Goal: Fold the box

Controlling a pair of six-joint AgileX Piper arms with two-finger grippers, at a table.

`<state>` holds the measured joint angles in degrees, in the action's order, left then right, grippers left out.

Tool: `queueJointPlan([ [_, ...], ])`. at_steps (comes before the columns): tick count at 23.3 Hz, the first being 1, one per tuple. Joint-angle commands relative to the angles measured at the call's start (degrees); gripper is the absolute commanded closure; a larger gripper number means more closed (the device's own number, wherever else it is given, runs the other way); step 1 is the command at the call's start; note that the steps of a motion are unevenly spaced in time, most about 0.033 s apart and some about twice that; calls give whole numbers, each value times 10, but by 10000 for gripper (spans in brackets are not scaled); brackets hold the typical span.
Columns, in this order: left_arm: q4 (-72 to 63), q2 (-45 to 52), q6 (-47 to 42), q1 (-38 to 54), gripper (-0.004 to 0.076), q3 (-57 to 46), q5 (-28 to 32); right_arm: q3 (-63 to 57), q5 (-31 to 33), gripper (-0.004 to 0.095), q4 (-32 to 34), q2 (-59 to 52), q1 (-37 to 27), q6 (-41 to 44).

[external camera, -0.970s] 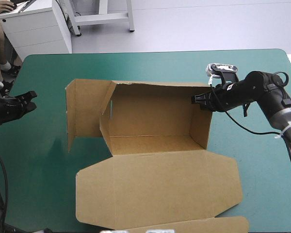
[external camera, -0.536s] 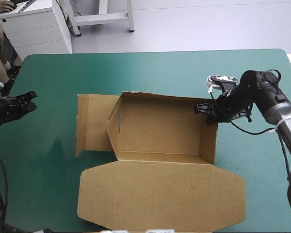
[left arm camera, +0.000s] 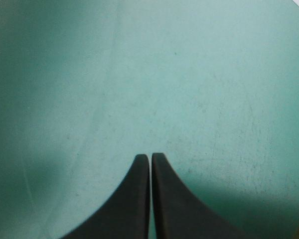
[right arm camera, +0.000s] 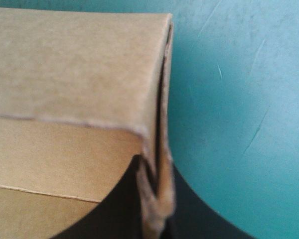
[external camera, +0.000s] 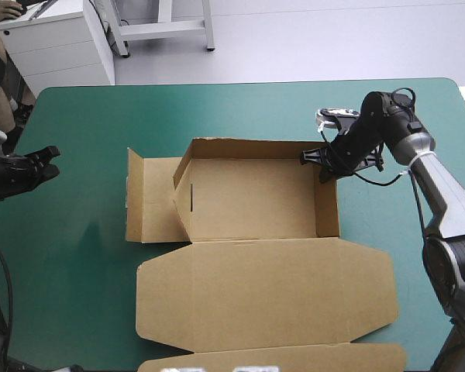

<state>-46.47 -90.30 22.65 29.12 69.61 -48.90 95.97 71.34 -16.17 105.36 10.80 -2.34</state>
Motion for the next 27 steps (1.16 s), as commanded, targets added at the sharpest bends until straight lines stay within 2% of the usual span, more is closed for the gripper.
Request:
queueJointPlan([
  [1, -25, 24, -1, 2, 729, 13, 10, 36, 0, 921, -8, -15, -3, -22],
  [8, -25, 24, -1, 2, 734, 13, 16, 42, -13, 921, -3, 17, -3, -23],
  [14, -27, 24, -1, 0, 734, 13, 15, 43, -71, 921, 0, 29, -3, -23],
  [19, -28, 24, -1, 0, 734, 13, 15, 43, -66, 906, -6, 29, -3, -32],
  [23, -28, 24, -1, 0, 734, 13, 14, 43, -64, 666, -7, 29, -3, -35],
  [27, -28, 24, -1, 0, 734, 13, 9, 43, -60, 318, -7, 29, -3, -21],
])
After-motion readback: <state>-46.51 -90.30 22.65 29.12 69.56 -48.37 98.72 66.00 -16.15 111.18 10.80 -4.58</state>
